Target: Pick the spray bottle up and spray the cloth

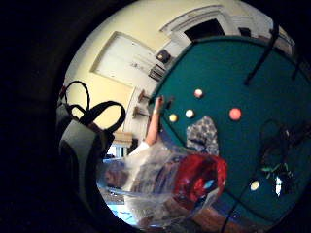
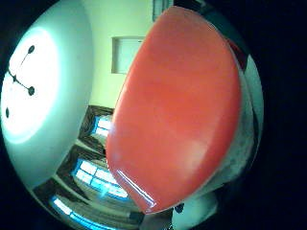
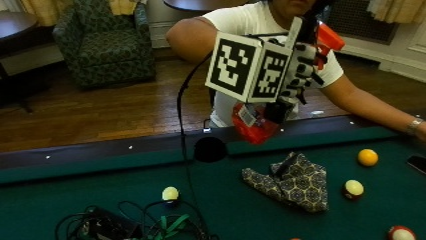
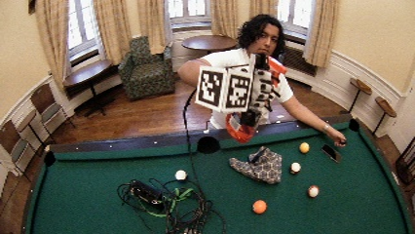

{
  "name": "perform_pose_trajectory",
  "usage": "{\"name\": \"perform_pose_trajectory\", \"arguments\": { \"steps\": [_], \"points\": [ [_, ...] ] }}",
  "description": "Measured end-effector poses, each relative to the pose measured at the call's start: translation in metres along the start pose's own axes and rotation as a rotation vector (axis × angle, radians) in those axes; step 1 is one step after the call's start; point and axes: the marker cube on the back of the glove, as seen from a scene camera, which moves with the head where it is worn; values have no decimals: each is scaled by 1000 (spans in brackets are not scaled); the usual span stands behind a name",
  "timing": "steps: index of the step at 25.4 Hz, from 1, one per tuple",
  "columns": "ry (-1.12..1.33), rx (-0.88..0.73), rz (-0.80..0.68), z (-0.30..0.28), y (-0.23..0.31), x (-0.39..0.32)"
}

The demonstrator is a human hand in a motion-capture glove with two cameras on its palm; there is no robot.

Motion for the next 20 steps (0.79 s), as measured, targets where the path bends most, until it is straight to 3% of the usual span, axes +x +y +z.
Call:
{"name": "perform_pose_trajectory", "arguments": {
  "steps": [20],
  "points": [
    [72,-466,741,128,30,157]
  ]
}}
